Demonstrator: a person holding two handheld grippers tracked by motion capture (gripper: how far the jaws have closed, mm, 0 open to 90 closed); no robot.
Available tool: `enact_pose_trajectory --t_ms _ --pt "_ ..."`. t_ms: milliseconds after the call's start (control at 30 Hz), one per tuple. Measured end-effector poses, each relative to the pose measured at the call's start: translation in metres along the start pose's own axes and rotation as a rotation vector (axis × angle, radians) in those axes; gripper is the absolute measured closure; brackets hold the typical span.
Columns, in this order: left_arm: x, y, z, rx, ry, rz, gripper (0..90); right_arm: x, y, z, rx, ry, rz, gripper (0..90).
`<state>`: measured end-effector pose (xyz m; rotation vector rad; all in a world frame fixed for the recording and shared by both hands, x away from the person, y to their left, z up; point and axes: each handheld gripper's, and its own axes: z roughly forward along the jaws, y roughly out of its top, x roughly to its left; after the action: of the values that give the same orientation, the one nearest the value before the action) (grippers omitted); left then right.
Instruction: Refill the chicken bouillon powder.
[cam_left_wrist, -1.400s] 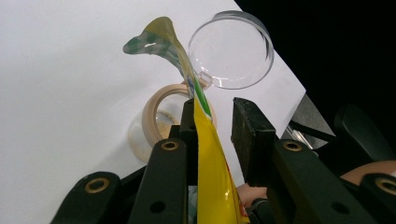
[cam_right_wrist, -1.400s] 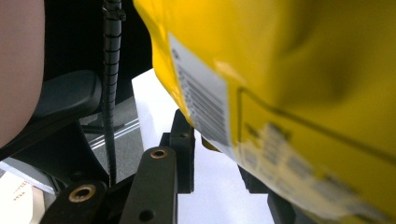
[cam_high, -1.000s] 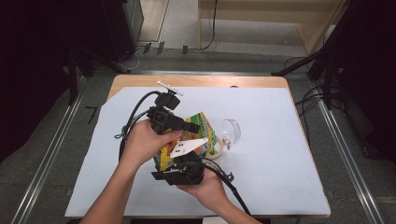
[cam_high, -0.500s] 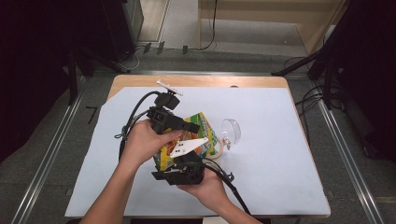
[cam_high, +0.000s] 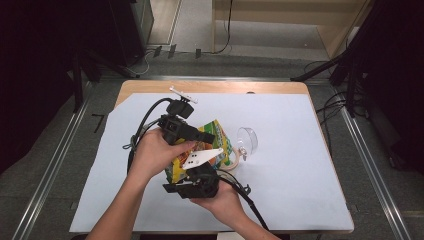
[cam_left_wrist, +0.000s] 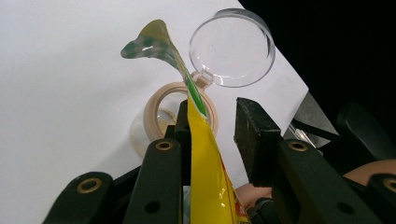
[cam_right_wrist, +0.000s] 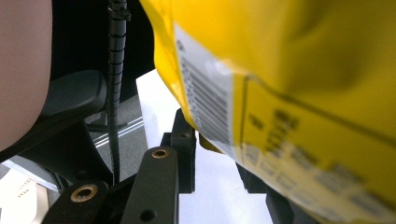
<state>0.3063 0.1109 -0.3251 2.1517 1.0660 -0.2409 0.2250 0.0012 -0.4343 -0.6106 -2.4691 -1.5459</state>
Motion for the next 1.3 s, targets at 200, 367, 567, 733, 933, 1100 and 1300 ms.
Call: enact_pose_trajectory --t_ms 200,367,567,733,933,1100,1300 --pt "0.008 0.000 0.001 0.002 -0.019 -0.017 71.5 0.000 0.000 -0.001 0.008 0.005 0.006 72.2" --pt "0.016 0.000 -0.001 -0.003 -0.031 -0.049 70.8 0.002 0.004 -0.003 0.006 0.009 0.001 72.1" --pt "0.017 0.000 -0.001 -0.001 -0.034 -0.048 70.2 0.002 0.004 -0.004 0.008 0.006 -0.003 71.9" --pt "0.017 -0.001 0.000 -0.006 -0.035 -0.053 69.8 0.001 0.004 -0.004 0.009 0.004 -0.007 71.9" --pt "0.017 -0.001 -0.001 -0.003 -0.042 -0.050 67.9 0.002 0.003 -0.004 0.010 -0.001 -0.011 71.8" --pt "0.018 -0.001 0.000 -0.006 -0.050 -0.059 68.3 0.002 0.004 -0.004 0.011 0.001 -0.011 71.8" --pt "0.019 -0.001 -0.002 -0.013 -0.055 -0.069 68.1 0.005 0.006 -0.006 0.013 -0.002 -0.016 71.7"
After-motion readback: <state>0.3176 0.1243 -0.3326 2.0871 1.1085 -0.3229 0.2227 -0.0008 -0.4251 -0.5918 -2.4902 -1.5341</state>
